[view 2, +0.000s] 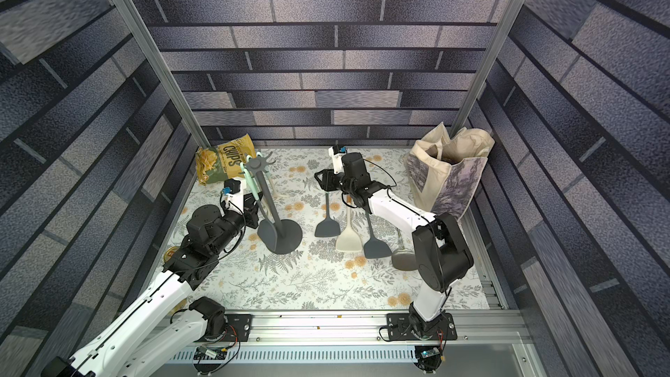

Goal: Take the spatula off the kitchen utensil rack
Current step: Place the spatula at the center of the board.

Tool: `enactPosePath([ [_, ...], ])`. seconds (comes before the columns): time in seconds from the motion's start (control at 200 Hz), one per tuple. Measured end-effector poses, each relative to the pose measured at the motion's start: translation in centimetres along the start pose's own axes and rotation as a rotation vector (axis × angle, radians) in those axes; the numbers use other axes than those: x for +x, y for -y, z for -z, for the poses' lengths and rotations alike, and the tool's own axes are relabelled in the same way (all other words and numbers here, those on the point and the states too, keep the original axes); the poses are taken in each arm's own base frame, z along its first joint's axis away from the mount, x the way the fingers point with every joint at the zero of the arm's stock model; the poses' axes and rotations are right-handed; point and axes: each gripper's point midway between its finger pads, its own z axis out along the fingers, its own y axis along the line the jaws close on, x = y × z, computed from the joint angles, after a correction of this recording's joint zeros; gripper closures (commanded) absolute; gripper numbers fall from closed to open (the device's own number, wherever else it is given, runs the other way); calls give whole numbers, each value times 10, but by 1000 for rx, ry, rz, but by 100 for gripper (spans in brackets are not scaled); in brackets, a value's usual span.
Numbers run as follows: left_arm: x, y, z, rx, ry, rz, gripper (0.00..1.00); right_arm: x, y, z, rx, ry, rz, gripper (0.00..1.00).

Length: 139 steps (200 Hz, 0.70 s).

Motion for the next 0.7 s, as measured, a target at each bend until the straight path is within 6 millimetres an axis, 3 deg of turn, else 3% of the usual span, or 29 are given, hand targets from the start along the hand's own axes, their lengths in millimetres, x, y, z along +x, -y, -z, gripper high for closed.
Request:
enactPosePath([
  [0.19,0,0,0,0,0,0,86,2,-28,10,-161,43,54,50],
  [0.401,0,0,-1,1,0,0,86,-15,-75,27,-311,115,143,50],
  [0.696,0,0,-1,-1,2,0,86,-12,-133,45,-428,143,253,51],
])
